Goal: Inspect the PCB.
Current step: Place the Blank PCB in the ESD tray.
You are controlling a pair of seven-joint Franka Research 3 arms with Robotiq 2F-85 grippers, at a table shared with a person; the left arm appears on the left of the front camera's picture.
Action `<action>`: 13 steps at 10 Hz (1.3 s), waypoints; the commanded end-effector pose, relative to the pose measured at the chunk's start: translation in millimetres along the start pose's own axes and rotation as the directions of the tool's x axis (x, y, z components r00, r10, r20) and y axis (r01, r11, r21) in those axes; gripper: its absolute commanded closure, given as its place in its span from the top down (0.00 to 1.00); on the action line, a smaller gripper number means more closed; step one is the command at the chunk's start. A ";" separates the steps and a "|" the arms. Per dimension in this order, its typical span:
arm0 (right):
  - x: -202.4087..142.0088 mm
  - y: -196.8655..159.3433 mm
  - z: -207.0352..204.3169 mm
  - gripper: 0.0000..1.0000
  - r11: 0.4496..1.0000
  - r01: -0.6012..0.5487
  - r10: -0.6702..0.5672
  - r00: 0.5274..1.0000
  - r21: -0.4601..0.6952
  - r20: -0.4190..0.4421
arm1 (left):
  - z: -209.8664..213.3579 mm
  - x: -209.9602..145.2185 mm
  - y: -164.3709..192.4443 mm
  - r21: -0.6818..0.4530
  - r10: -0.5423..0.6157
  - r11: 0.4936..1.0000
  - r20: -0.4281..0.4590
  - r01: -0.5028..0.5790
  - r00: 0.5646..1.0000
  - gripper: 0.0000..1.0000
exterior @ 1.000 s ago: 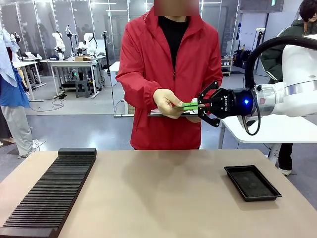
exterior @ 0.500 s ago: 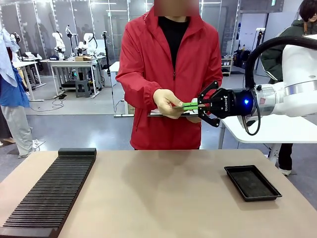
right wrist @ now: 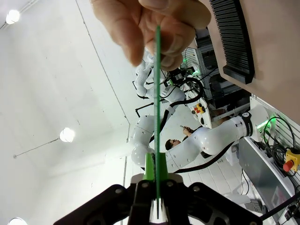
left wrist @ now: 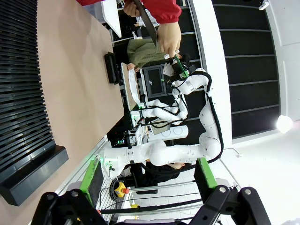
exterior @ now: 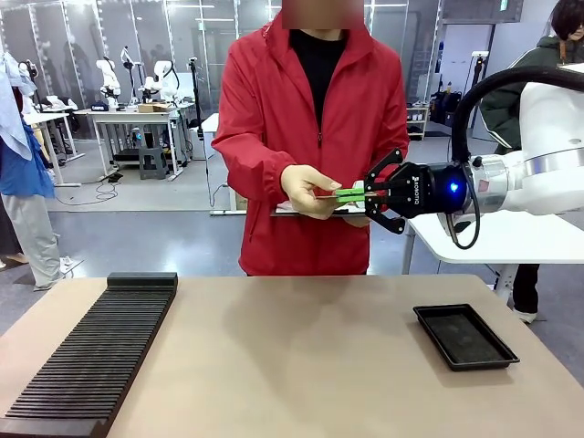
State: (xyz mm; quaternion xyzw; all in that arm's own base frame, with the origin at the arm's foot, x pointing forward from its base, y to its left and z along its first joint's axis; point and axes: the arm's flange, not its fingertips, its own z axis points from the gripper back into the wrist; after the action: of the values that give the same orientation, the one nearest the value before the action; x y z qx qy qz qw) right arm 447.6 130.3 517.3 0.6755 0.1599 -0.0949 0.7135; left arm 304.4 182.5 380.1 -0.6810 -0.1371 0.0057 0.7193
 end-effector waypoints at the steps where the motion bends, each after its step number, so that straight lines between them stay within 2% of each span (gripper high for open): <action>1: -0.2 0.6 -1.2 0.00 1.000 -0.001 0.001 1.000 -0.001 -0.002 | 1.4 0.9 -1.8 0.003 0.005 1.000 0.000 -0.005 1.000 1.00; 13: -0.2 0.6 -1.2 0.00 1.000 -0.001 0.001 1.000 -0.001 -0.002 | 1.4 0.9 -1.8 0.003 0.005 1.000 0.000 -0.005 1.000 1.00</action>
State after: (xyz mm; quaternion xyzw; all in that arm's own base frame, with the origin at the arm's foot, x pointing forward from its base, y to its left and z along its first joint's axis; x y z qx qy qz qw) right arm 447.6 130.3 517.3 0.6755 0.1599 -0.0949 0.7135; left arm 304.3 182.5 380.1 -0.6810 -0.1371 0.0057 0.7193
